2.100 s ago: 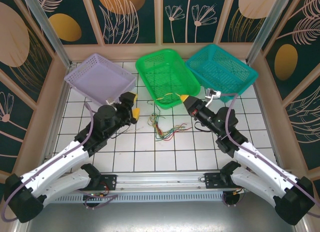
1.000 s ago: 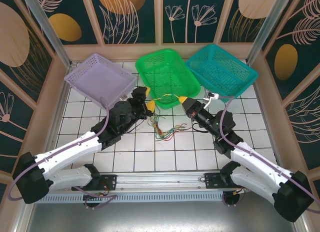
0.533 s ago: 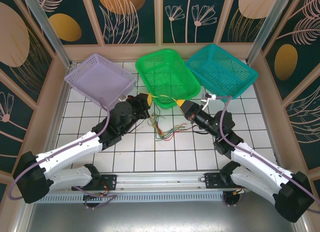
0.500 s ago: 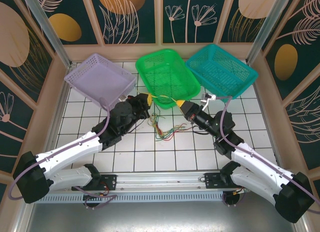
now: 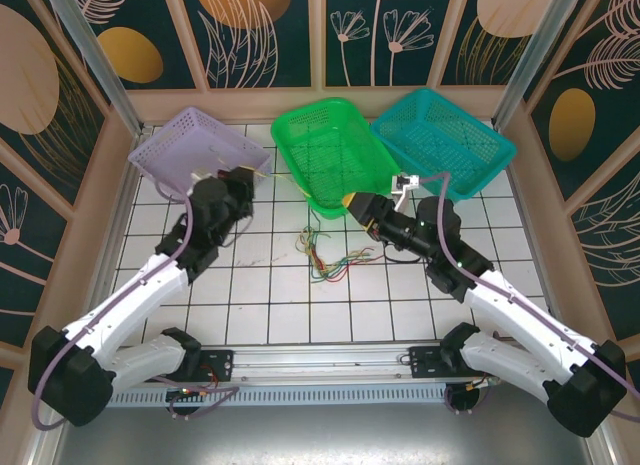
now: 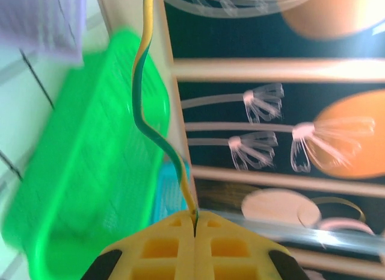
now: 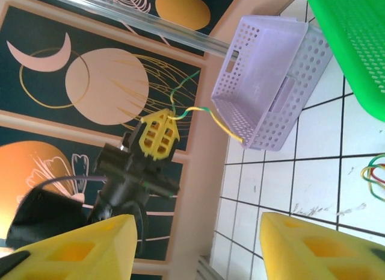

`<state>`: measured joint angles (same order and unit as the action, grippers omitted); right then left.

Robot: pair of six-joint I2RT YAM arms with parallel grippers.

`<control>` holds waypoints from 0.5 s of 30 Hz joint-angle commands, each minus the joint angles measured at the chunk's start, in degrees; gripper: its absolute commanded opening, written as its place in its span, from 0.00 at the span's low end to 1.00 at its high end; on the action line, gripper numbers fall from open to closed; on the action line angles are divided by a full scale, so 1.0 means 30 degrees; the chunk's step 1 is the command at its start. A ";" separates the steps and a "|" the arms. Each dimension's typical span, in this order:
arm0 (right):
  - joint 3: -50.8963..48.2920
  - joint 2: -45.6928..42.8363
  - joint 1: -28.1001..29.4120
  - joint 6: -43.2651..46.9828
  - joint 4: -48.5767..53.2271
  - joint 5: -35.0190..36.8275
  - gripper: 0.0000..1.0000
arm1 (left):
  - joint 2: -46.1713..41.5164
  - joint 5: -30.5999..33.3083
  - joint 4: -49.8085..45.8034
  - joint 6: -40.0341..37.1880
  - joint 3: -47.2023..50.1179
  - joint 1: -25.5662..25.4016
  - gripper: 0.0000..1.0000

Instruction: Untangle the cables

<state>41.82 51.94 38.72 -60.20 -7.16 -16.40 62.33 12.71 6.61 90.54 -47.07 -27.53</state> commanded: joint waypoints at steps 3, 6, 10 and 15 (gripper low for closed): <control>0.1590 0.0176 -0.0001 0.2350 0.2615 0.0217 0.58 | 0.1782 -0.2985 -0.2768 -0.6255 -0.2403 0.4753 0.00; 0.1421 0.0143 0.0013 0.2297 0.2591 -0.0064 0.58 | 0.3576 -0.4336 -0.2974 -0.7924 -0.3910 0.6955 0.00; 0.1002 0.0145 0.0013 0.2252 0.2443 -0.0248 0.58 | 0.7159 -0.5847 -0.3945 -1.0359 -0.6428 0.8478 0.00; 0.0840 0.0202 -0.0005 0.2425 0.2559 -0.0269 0.58 | 1.0455 -0.7081 -0.3948 -1.1942 -0.7826 0.9474 0.00</control>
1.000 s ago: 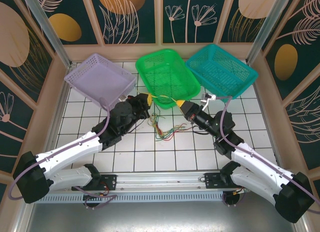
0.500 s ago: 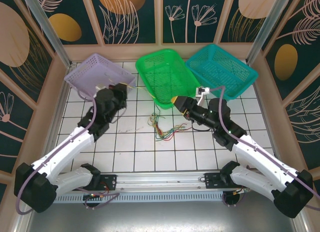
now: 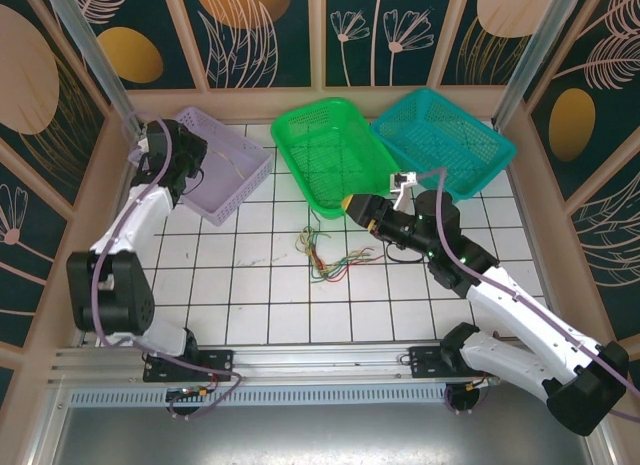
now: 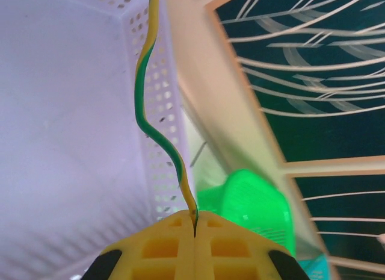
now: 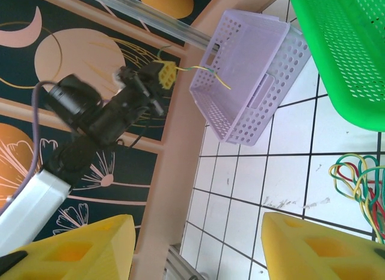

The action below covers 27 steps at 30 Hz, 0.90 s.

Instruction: Untangle the cables

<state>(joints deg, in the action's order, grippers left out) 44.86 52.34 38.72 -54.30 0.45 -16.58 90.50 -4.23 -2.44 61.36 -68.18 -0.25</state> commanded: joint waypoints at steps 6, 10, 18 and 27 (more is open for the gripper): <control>-0.0466 0.0248 0.0035 0.0581 0.0005 -0.0399 0.58 | 0.2978 -0.1988 -0.3389 -0.3856 -0.2324 0.0523 0.47; -0.0627 0.0282 0.0014 0.0617 -0.0063 -0.0336 0.58 | 0.1486 -0.1530 -0.3583 -0.4020 -0.1654 0.0523 0.67; -0.0550 0.0342 0.0032 0.0742 0.0277 -0.0011 0.58 | -0.0952 -0.1791 -0.4022 -0.3960 0.0470 0.0142 0.68; -0.1124 0.1094 0.0013 -0.0478 0.4538 0.3287 0.53 | -0.6961 0.1103 -0.4079 0.0202 0.4015 -0.6944 0.63</control>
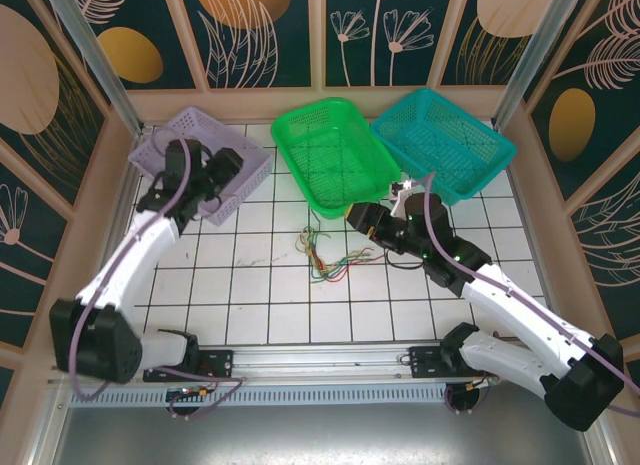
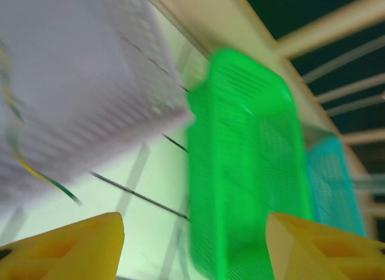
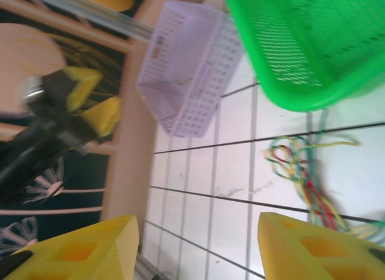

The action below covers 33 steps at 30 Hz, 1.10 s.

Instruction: Untangle the cables

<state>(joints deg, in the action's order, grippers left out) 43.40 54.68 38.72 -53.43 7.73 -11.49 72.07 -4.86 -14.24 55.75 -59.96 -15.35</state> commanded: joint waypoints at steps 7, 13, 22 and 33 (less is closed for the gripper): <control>-0.3850 0.0402 0.0013 -0.3445 0.2705 0.1277 0.50 | 0.0050 0.3496 0.3502 0.6079 0.5366 -0.9576 0.63; -0.5929 0.0609 -0.0016 -0.5292 0.1237 0.1099 0.49 | 0.3718 0.4164 0.4754 0.5135 0.4952 -1.1930 0.67; -0.5840 0.4258 -0.1071 -0.5672 -0.3281 -0.0381 0.49 | 0.4566 0.6506 0.5365 0.4061 0.6003 -1.1957 0.67; -0.5539 0.6670 -0.1378 -0.4983 -0.2755 0.0464 0.09 | 0.2556 0.8017 0.6021 0.4344 0.7630 -1.1147 0.44</control>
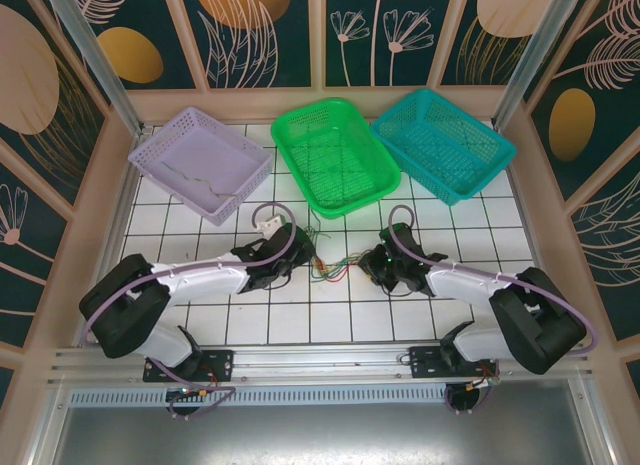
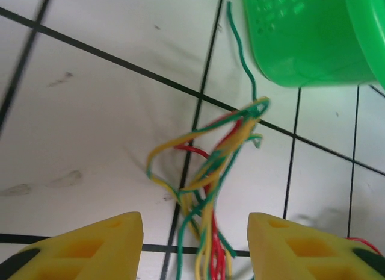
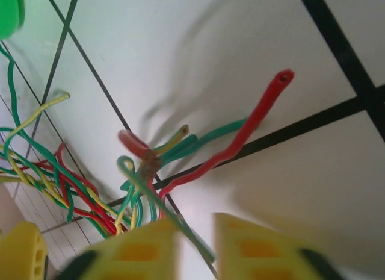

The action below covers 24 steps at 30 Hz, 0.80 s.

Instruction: Untangle the cables

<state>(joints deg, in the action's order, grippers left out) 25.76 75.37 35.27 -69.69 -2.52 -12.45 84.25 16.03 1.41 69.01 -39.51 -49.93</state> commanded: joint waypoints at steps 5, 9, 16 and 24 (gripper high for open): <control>0.0692 -0.1898 -0.0707 0.2601 0.2976 0.1890 0.14 | -0.3479 -0.1056 0.1731 -0.0591 0.2725 0.2606 0.41; 0.1711 -0.3230 -0.0447 0.3985 0.5290 0.2649 0.29 | -0.3033 -0.3279 0.3224 -0.1196 0.2954 0.3314 0.49; 0.3350 -0.4573 0.0422 0.5023 0.7901 0.3542 0.42 | -0.0450 -0.5872 0.6135 -0.3808 0.2162 0.3026 0.48; 0.5497 -0.1185 0.0808 0.6334 0.5457 0.0398 0.40 | 0.1361 -0.5690 0.7634 -0.8757 0.1784 0.3033 0.42</control>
<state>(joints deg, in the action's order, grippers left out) 38.70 67.05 36.99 -53.67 16.10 -6.83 87.46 -0.27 19.33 51.77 -33.78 -40.60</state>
